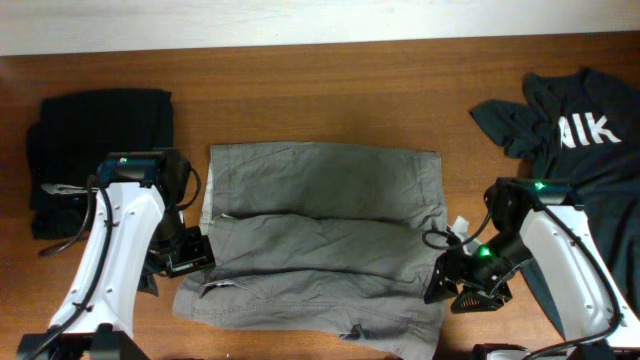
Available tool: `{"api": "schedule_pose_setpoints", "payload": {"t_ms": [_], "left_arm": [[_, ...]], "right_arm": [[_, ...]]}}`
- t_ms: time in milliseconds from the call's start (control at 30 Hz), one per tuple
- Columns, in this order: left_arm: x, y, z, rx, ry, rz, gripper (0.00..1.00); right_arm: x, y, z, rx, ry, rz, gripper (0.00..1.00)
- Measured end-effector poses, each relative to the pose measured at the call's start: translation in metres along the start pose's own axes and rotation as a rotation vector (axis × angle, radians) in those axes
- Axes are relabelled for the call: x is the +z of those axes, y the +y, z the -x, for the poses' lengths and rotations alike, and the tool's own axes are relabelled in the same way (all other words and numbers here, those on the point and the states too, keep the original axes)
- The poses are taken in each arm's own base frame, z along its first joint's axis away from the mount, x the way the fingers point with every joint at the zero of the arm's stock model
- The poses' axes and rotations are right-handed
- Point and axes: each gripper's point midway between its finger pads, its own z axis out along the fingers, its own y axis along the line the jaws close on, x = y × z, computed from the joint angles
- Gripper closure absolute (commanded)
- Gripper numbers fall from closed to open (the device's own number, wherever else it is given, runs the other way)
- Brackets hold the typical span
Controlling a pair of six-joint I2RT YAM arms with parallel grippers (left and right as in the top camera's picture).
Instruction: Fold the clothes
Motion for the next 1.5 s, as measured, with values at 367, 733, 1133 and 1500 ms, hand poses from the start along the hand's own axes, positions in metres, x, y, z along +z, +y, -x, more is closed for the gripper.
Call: {"api": "schedule_pose_setpoints", "payload": {"t_ms": [367, 733, 1133, 1500], "left_arm": [[-0.105, -0.033, 0.08, 0.013, -0.483, -0.227, 1.0], [-0.108, -0.071, 0.148, 0.057, -0.583, -0.316, 1.0], [-0.028, -0.121, 0.206, 0.211, -0.437, -0.284, 1.0], [0.016, -0.138, 0.226, 0.243, -0.37, -0.259, 1.0]], "right_arm": [[-0.108, 0.028, 0.06, -0.063, -0.389, -0.171, 0.78], [-0.101, 0.003, 0.174, -0.033, -0.422, -0.256, 0.96], [-0.048, -0.006, 0.266, -0.123, -0.421, -0.288, 0.96], [-0.037, -0.009, 0.285, -0.157, -0.441, -0.348, 0.96]]}}
